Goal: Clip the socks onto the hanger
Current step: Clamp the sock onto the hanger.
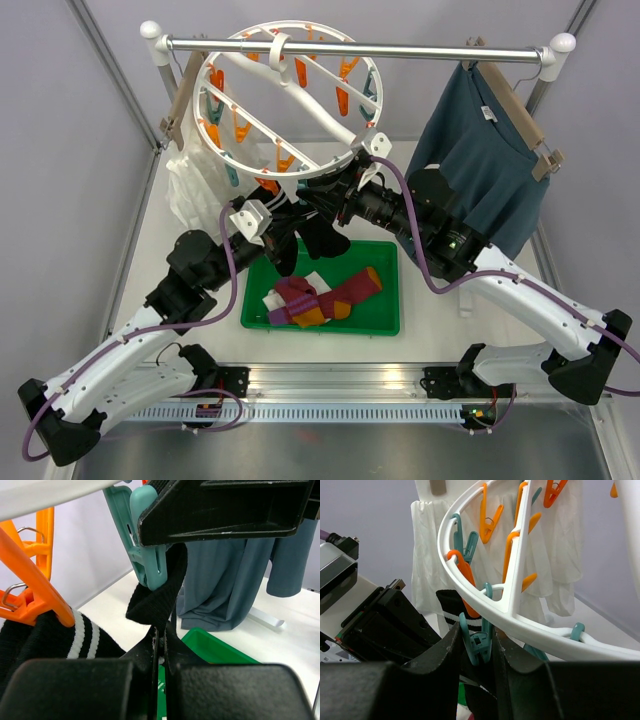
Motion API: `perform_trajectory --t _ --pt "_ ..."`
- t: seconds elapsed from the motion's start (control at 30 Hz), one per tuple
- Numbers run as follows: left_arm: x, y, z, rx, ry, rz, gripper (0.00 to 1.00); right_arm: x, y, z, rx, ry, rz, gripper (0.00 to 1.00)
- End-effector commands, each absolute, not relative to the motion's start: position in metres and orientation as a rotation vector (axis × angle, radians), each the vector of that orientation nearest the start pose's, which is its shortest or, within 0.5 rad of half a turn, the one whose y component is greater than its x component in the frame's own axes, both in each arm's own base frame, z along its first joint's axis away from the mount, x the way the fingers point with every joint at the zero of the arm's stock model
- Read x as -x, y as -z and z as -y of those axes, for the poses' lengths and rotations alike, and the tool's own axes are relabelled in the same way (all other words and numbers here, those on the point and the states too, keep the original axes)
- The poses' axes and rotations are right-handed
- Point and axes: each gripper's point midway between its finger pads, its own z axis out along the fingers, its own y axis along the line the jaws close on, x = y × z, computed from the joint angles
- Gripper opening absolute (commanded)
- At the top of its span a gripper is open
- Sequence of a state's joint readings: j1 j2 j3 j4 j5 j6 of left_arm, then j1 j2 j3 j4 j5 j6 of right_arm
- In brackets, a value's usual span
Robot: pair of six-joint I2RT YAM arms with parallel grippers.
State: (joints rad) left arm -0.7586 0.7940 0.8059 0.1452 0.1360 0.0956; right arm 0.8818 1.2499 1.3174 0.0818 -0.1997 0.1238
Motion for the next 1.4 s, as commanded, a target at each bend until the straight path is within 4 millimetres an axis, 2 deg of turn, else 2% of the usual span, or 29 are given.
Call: perform_trajectory --t 0.0,0.37,0.7,1.37 --pt "-0.225 -0.385 0.242 -0.697 0.647 -1.19 0.02 -0.234 -0.469 -0.343 0.666 -0.963 -1.245 0.0" --pt "-0.226 -0.378 0.246 -0.708 0.66 -1.204 0.02 -0.232 -0.471 -0.344 0.672 -0.975 -1.241 0.0" --pt "-0.231 -0.383 0.246 -0.693 0.646 -1.206 0.02 -0.23 -0.468 -0.345 0.692 -0.979 -1.241 0.0" --pt "-0.227 -0.407 0.238 -0.666 0.642 -1.155 0.02 -0.231 -0.457 -0.35 0.724 -0.971 -1.263 0.0"
